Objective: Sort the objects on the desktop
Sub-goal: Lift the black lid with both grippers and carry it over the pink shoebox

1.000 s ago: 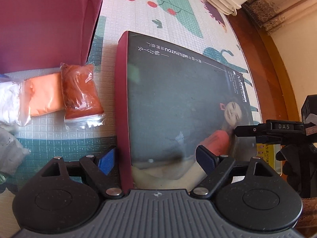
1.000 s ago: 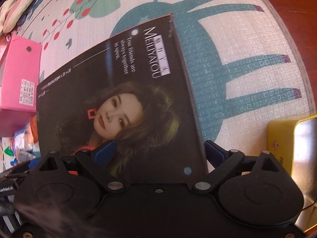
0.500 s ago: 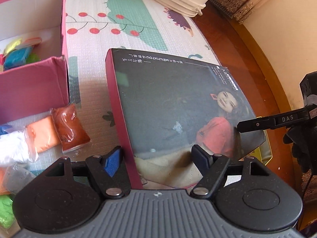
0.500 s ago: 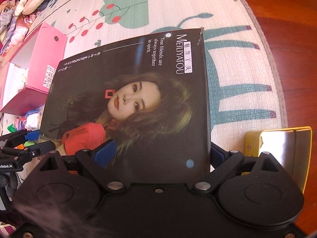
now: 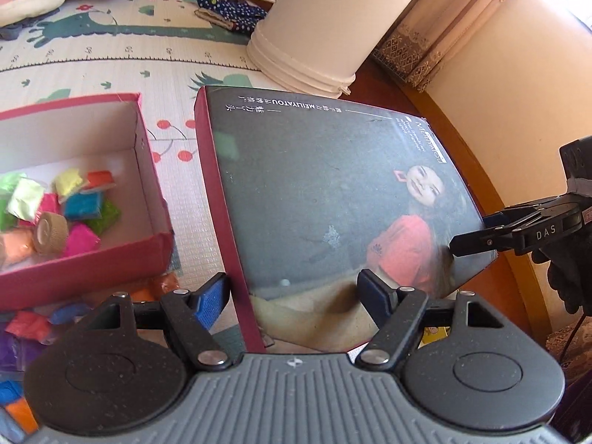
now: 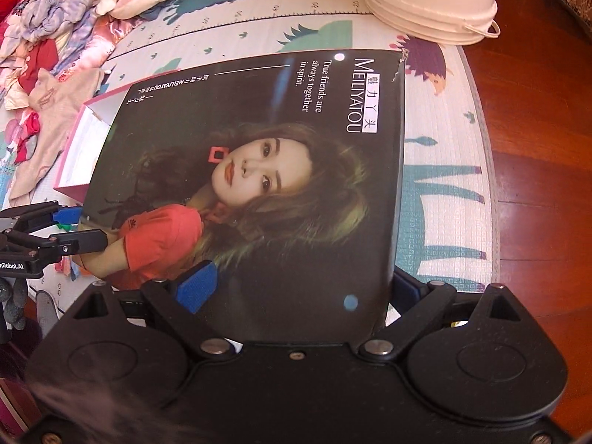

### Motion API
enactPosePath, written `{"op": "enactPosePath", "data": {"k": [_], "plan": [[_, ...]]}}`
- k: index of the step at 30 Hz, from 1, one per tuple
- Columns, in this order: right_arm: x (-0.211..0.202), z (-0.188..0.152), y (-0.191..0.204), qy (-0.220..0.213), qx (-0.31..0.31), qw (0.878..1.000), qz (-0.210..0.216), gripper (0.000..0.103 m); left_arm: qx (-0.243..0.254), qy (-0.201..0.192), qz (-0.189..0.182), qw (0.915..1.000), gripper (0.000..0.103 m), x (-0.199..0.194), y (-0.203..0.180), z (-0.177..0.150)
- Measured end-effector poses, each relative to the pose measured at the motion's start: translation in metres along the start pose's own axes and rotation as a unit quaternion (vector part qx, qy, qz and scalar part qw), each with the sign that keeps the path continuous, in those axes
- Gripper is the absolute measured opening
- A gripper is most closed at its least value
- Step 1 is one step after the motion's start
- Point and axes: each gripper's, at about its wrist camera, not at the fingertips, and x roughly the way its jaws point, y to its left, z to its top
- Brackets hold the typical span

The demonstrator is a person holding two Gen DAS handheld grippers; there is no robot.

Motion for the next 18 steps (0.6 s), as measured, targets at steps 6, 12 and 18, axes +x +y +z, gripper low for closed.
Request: {"op": "enactPosePath", "data": {"k": [6, 12, 18], "plan": [[-0.007, 0.028, 0.053, -0.025, -0.030, 0.999, 0.014, 0.097, 0.011, -0.016, 0.030, 0.9993, 0.076, -0.057, 0.026, 0.022], [-0.003, 0.053, 0.108, -0.045, -0.054, 0.996, 0.049, 0.097, -0.002, -0.033, 0.060, 0.9977, 0.075, -0.114, 0.065, 0.040], [0.008, 0.073, 0.157, -0.056, -0.069, 0.993, 0.080, 0.097, 0.002, -0.035, 0.098, 0.9945, 0.076, -0.159, 0.099, 0.059]]}}
